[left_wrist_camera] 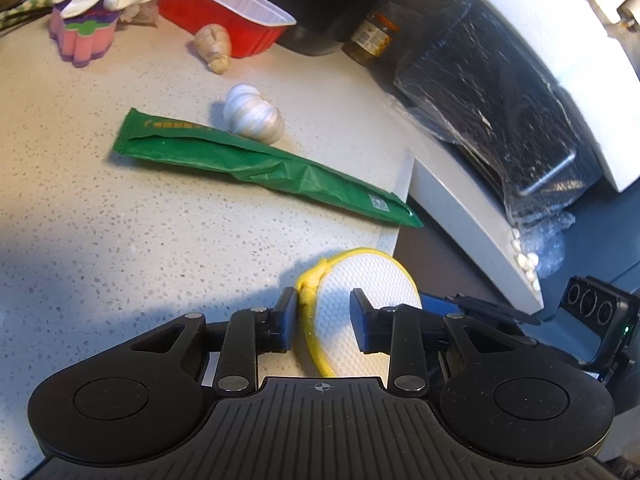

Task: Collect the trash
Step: 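Grasp the mesh lid rim with the left tool while the right tool grasps the garlic bulb, then carry the mesh lid and garlic bulb down over the green-bagged bin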

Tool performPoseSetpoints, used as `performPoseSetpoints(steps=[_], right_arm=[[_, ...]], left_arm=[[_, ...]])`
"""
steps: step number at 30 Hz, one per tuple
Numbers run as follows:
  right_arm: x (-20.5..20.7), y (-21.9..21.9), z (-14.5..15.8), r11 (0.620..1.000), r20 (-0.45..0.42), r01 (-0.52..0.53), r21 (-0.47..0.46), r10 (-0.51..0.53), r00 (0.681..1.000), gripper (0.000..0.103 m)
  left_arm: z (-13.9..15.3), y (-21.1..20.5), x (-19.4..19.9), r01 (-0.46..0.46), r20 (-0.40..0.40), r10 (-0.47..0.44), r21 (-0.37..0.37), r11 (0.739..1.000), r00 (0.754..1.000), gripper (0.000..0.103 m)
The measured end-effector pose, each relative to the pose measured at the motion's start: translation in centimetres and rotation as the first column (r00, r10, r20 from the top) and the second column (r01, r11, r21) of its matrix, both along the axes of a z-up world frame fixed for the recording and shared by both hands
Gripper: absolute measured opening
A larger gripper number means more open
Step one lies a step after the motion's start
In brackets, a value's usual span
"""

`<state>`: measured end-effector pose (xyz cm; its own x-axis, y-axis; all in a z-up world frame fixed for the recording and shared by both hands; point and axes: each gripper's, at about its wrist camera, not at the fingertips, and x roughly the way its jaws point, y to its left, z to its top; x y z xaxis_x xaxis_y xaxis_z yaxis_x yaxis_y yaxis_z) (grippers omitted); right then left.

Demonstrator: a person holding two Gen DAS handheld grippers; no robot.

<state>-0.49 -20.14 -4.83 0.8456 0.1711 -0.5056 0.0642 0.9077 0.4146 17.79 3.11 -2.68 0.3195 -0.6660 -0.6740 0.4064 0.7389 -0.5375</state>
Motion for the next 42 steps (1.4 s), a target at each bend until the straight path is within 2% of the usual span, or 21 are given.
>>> performPoseSetpoints(steps=[6,11,14,17,19,22,24,25,27,29,31,33,34,37,39,42], right_arm=[[-0.1,-0.3,-0.3,1.0,0.01,0.002,0.019,-0.002,1.0,0.038],[-0.5,-1.3,-1.4,0.994,0.015,0.007,0.112,-0.008,1.0,0.038],[-0.7,-2.0,-2.2,0.984,0.023,0.008,0.178,-0.012,1.0,0.038],[-0.9,-2.3,-2.8,0.975,0.032,0.013,0.223,-0.021,0.999,0.038],[-0.9,-2.2,-2.8,0.974,0.035,0.018,0.227,-0.027,0.999,0.038],[-0.8,-1.6,-2.4,0.979,0.038,0.02,0.203,-0.028,0.999,0.038],[-0.7,-1.3,-2.0,0.984,0.045,0.019,0.175,-0.028,0.999,0.038],[-0.7,-1.0,-1.7,0.988,0.05,0.019,0.15,-0.027,0.998,0.038],[-0.6,-0.7,-0.6,0.996,0.066,0.02,0.083,-0.025,0.998,0.038],[-0.5,-0.3,1.1,0.998,0.089,0.05,-0.036,-0.046,0.995,0.038],[-0.2,-0.1,3.1,0.982,0.128,0.092,-0.165,-0.071,0.989,0.043],[0.6,-0.4,4.9,0.957,0.164,0.125,-0.262,-0.084,0.983,0.074],[1.3,-0.6,5.4,0.947,0.165,0.127,-0.295,-0.08,0.983,0.079],[4.1,-1.6,6.5,0.939,0.137,0.127,-0.319,-0.087,0.987,0.079],[6.4,-1.9,6.9,0.956,0.106,0.084,-0.281,-0.056,0.993,0.079],[10.3,-1.0,6.5,0.976,0.055,0.032,-0.214,-0.021,0.998,0.079]], left_arm=[[0.0,-0.1,-0.1,0.013,-0.032,-0.014,-0.038,0.999,0.999,0.039],[0.8,-0.2,-0.4,0.045,-0.004,-0.045,-0.097,0.994,0.999,0.041],[0.5,-1.0,-0.7,0.084,-0.019,-0.086,-0.078,0.993,0.996,0.04],[0.0,-1.9,-1.1,0.096,0.008,-0.096,-0.001,0.995,0.995,0.033],[0.1,-2.0,-1.3,0.108,0.016,-0.107,-0.012,0.994,0.994,0.034],[0.3,-2.1,-1.6,0.117,0.05,-0.116,-0.02,0.993,0.992,0.032],[0.3,-2.2,-1.7,0.113,0.059,-0.113,0.006,0.994,0.992,0.024],[0.3,-2.1,-1.7,0.105,0.051,-0.105,0.002,0.995,0.993,0.023],[0.8,-1.3,-1.6,0.088,0.051,-0.085,-0.047,0.995,0.995,0.02],[1.9,-0.4,-1.6,0.05,0.102,-0.043,-0.067,0.997,0.994,0.019],[3.3,0.7,-1.6,-0.025,0.189,0.035,-0.056,0.998,0.981,0.018],[4.6,1.9,-1.8,-0.137,0.288,0.135,-0.014,0.99,0.948,0.018],[5.1,2.5,-1.8,-0.198,0.328,0.186,0.001,0.98,0.926,0.018],[5.8,4.7,-1.5,-0.326,0.353,0.316,-0.033,0.945,0.881,0.018],[5.9,5.5,-1.2,-0.37,0.348,0.362,-0.046,0.928,0.865,0.018],[5.9,5.7,-1.0,-0.4,0.364,0.38,-0.024,0.916,0.85,0.018]])
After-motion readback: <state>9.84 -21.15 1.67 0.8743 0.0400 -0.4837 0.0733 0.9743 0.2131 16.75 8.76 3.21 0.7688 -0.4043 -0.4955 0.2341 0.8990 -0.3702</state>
